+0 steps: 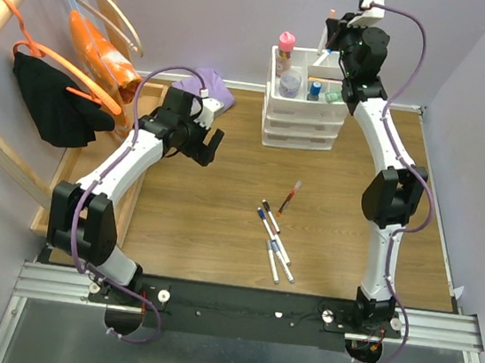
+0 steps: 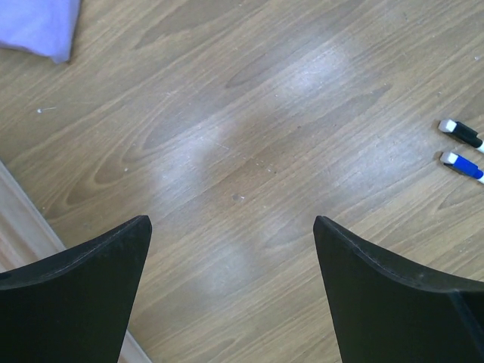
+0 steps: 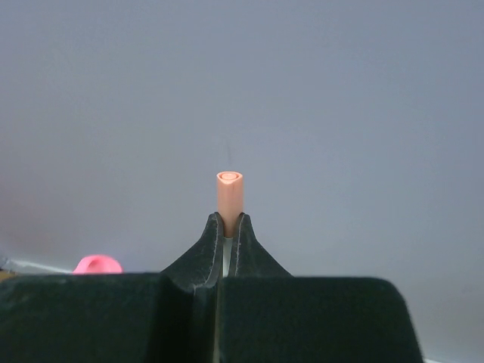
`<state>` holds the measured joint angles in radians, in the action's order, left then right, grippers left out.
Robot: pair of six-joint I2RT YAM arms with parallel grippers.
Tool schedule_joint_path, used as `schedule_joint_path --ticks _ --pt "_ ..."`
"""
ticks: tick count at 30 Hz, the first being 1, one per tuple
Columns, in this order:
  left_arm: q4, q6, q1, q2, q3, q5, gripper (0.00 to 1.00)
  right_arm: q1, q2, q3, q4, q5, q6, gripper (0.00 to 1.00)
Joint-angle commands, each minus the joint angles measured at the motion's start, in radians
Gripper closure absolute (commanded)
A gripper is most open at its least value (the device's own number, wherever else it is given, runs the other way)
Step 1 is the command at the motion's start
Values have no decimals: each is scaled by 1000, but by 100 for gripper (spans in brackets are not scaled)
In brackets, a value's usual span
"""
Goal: Sort the stationery into containers
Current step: Place the pen in the storage box.
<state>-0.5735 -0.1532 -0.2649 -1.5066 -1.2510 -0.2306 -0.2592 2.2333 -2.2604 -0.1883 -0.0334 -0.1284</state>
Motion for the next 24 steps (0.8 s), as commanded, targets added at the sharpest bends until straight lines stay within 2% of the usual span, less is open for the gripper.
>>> schedule_joint_path --ticks 1,11,13,14,17,24 --pt "-38 -17 -28 -43 -59 -16 3 12 46 -50 -68 29 -2 99" --pt "-37 -13 -50 -92 -116 4 3 14 66 8 -20 72 -14 94" --pt "-35 -13 -53 -87 -110 4 3 12 55 22 -20 75 -11 88" --pt "-32 -13 -54 -84 -105 7 2 14 49 27 -20 75 -8 77" --pt "-23 -12 -59 -76 -91 8 3 14 20 42 -19 75 -11 65" --pt "24 4 -71 -38 -51 8 3 11 -119 127 9 40 -54 59"
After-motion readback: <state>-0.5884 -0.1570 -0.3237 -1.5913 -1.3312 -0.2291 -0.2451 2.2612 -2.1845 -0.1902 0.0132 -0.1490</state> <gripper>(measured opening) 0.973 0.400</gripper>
